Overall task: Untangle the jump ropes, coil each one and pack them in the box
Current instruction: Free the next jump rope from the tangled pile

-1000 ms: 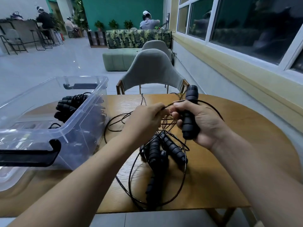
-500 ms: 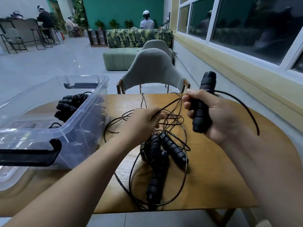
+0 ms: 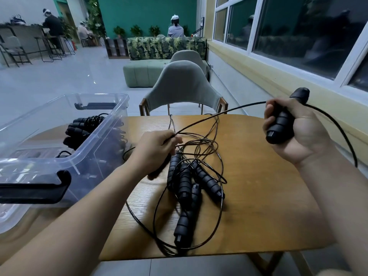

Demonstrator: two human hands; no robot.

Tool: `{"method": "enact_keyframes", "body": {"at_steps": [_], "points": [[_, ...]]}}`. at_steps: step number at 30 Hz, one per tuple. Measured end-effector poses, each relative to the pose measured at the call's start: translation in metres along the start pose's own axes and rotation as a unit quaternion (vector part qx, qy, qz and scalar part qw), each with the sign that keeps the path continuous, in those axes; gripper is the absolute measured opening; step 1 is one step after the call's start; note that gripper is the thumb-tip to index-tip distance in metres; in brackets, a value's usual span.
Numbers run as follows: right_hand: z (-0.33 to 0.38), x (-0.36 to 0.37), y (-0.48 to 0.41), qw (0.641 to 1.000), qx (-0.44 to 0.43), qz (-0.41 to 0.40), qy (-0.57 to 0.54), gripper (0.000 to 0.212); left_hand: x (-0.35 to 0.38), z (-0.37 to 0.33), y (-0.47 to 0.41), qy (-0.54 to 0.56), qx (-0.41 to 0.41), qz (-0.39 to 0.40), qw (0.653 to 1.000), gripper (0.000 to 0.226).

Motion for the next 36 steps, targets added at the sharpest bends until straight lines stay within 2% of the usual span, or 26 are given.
{"method": "enact_keyframes", "body": {"at_steps": [4,7,14,17,25,28,33,36], "points": [[-0.006,0.001,0.005,1.000,0.008,-0.001,0.025,0.011,0.001,-0.014,0.001,0.007,0.022,-0.007,1.000,0.024],[-0.024,0.008,0.011,0.994,0.030,0.006,0.107,0.008,0.003,-0.028,0.003,0.023,0.040,-0.006,0.999,0.025],[-0.074,0.027,0.029,0.969,0.005,0.101,0.227,0.031,0.018,-0.052,0.011,-0.005,0.094,0.000,0.996,0.028],[-0.091,0.031,0.035,0.953,-0.014,0.133,0.273,0.025,0.021,-0.058,0.016,-0.023,0.120,-0.007,0.992,0.019],[-0.093,0.038,0.039,0.958,-0.045,0.115,0.257,0.014,0.020,-0.056,0.021,0.029,0.134,0.010,0.991,0.017],[-0.080,0.041,0.038,0.965,-0.050,0.104,0.235,0.010,0.023,-0.043,0.017,0.026,0.099,0.018,0.995,0.024],[-0.032,0.037,0.032,0.992,-0.040,0.067,0.098,0.010,0.020,-0.017,0.009,0.010,0.030,0.026,0.999,0.017],[-0.005,0.024,0.024,0.996,-0.058,0.058,0.039,0.010,0.014,-0.001,0.005,-0.011,-0.006,0.021,1.000,0.015]]}}
Point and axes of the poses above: each hand's wrist, its own y-axis away from the middle knuckle, its own x-axis out of the palm, z = x × y, the point moved 2 cm from there along -y, towards the middle knuckle, and after that the axes turned 8 degrees about -z, right-handed, at the moved point
